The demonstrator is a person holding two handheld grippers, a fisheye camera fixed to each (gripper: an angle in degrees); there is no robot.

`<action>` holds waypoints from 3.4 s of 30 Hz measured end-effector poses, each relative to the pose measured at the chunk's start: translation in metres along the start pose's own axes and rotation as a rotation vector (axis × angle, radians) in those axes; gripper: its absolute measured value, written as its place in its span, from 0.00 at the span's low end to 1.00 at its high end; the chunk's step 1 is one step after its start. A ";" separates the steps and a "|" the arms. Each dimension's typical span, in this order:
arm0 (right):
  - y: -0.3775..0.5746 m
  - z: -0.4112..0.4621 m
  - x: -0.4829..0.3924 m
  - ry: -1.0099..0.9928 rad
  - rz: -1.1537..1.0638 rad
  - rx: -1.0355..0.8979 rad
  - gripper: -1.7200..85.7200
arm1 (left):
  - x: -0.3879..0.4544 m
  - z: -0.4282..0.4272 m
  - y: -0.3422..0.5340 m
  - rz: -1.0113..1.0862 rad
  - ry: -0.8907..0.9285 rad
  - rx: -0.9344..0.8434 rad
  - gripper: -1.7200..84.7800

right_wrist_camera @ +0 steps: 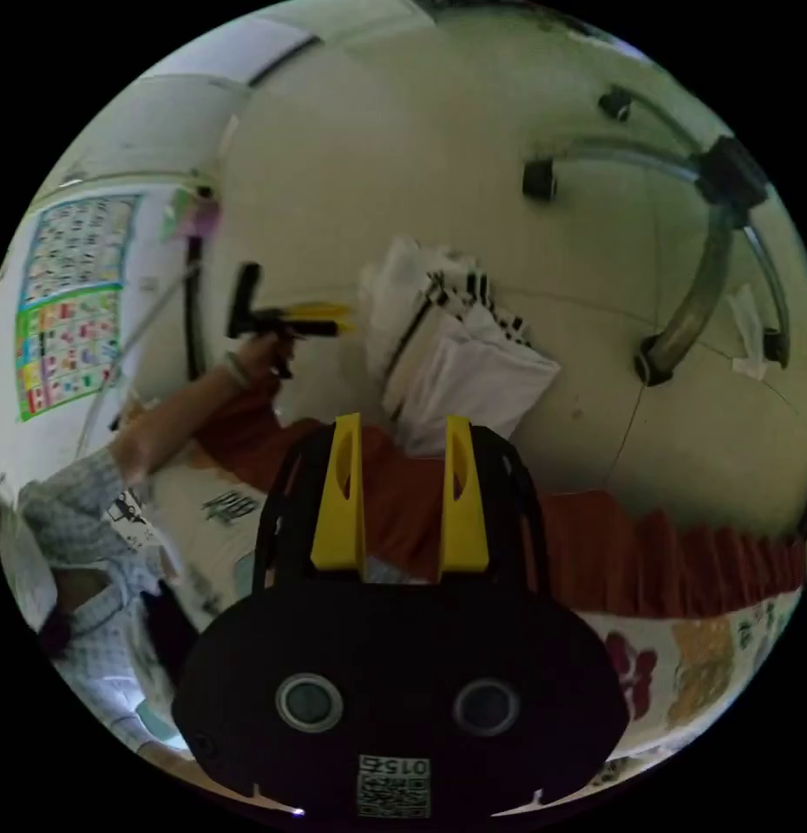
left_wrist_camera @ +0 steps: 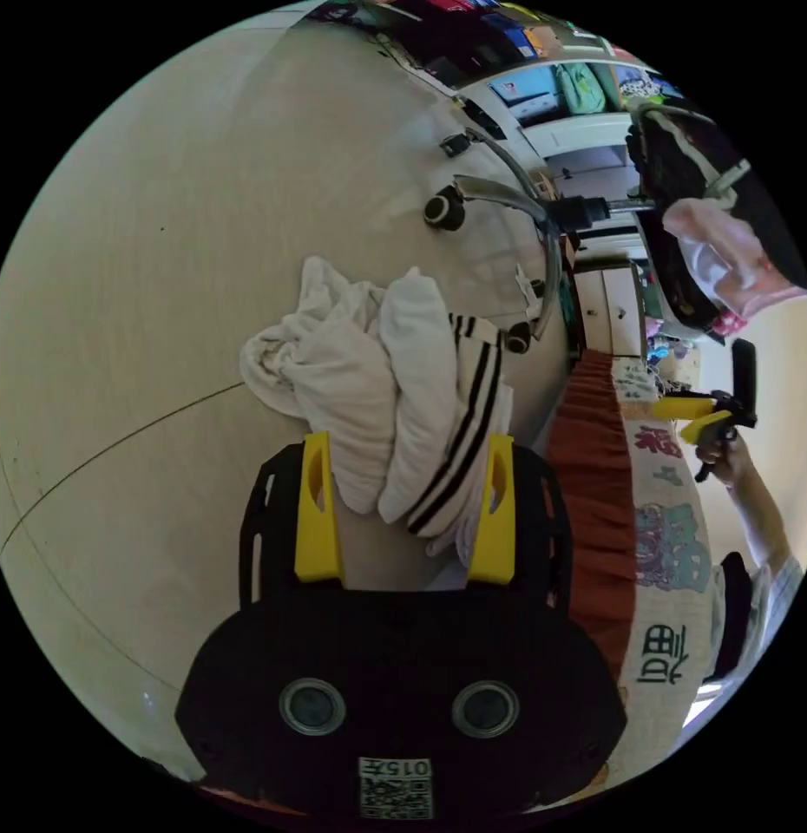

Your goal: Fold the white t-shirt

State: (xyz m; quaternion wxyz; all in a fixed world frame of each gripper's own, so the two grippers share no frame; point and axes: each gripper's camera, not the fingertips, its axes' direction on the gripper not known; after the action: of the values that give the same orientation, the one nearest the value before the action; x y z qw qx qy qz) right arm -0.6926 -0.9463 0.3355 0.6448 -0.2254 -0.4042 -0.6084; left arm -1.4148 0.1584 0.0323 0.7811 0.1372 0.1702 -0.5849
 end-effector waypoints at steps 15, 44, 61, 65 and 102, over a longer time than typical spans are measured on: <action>-0.160 0.252 0.050 0.004 0.182 -0.234 0.17 | -0.049 0.007 -0.009 0.049 0.248 -0.099 0.17; 0.150 -0.093 -0.368 -0.032 -0.354 0.465 0.05 | 0.204 -0.436 0.432 0.421 0.605 0.174 0.15; 0.446 0.026 -0.405 -0.225 0.258 0.671 0.09 | 0.226 -0.256 0.781 0.490 0.254 -0.209 0.15; 0.547 0.030 -0.431 -0.219 0.383 0.915 0.06 | 0.234 -0.221 0.830 0.561 0.317 -0.144 0.16; 0.924 -0.018 -0.818 -0.429 0.700 1.496 0.01 | 0.178 -0.100 0.958 0.174 0.257 -0.165 0.16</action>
State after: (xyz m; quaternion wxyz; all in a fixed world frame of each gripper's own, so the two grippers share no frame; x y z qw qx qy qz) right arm 0.2594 -0.3217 -0.1396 0.6843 0.0376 -0.7201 0.1088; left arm -0.4598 0.3115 -0.1194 0.8092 0.1606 0.3037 -0.4767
